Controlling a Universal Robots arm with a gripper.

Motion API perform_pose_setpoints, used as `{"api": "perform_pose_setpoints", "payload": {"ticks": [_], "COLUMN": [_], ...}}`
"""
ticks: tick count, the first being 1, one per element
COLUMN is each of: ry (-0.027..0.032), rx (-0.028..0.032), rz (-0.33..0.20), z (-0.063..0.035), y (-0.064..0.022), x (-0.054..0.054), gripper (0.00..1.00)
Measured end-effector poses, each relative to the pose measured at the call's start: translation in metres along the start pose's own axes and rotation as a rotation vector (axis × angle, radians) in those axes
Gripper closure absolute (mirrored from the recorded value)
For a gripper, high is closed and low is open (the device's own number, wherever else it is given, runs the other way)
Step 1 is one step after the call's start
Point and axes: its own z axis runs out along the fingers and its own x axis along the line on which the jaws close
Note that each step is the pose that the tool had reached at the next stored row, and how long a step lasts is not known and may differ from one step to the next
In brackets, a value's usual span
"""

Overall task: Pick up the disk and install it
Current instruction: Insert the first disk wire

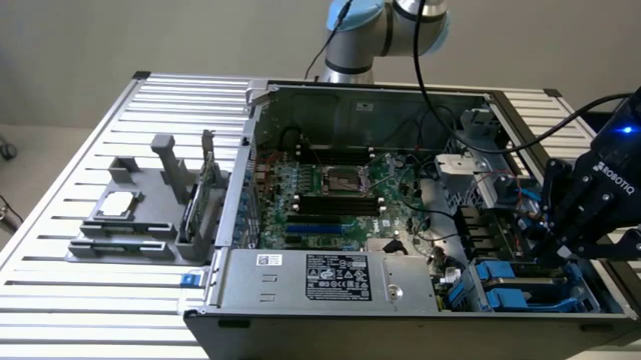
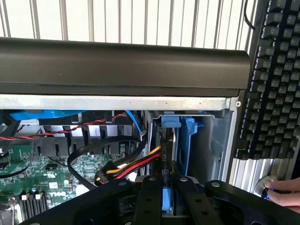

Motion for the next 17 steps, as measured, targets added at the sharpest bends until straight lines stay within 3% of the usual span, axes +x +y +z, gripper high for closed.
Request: {"api": "perform_pose_setpoints", "payload": {"ticks": [9,17], "ry": [0.0094,0.0111], "rx": [0.0011,0.0024], "rz": [0.007,0.016], "z": [0.0009,0.0015], "y": [0.0002,0.0006], "x": [0.0002,-0.0002], "gripper": [0.84,0.84]}}
